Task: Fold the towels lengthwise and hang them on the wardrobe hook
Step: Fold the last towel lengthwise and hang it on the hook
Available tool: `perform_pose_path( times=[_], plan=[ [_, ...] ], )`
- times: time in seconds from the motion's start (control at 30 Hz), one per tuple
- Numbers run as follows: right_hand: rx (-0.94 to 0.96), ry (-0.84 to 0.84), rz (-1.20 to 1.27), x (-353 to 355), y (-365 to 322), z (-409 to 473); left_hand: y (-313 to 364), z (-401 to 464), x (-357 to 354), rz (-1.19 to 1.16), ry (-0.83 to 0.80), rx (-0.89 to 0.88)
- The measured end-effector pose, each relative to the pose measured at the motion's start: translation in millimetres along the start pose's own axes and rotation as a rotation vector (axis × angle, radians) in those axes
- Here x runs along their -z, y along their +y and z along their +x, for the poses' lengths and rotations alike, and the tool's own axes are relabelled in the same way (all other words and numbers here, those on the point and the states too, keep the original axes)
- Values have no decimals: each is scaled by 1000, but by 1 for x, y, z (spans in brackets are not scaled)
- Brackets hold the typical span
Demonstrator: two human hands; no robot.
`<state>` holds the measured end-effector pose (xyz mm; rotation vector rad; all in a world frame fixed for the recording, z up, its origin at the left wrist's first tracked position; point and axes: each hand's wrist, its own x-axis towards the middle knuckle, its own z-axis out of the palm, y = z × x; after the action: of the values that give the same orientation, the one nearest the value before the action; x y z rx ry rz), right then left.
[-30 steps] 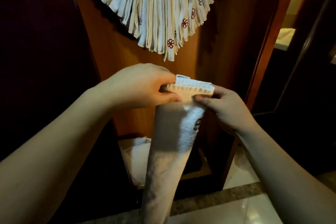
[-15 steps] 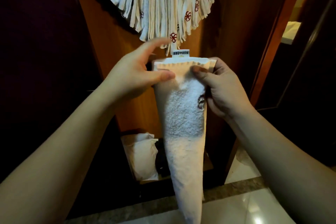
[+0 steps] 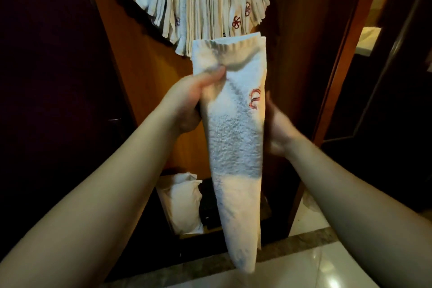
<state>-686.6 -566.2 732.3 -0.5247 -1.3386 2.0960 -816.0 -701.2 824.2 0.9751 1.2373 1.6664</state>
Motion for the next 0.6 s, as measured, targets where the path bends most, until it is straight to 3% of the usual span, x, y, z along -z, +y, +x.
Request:
perform_pose_path(
  times=[0.1,0.17,0.33,0.6],
  plan=[
    [-224,-30,-10,17,45,-10,15,6,0,-16,49,68],
    [-266,-69,36,21,58,-16,22,9,5,-11,80,92],
    [-187,-124,9,20,64,-15,30,8,13,32,136,117],
    [239,262,-524,-4,51,-22,35,6,27,-15,216,70]
  ],
)
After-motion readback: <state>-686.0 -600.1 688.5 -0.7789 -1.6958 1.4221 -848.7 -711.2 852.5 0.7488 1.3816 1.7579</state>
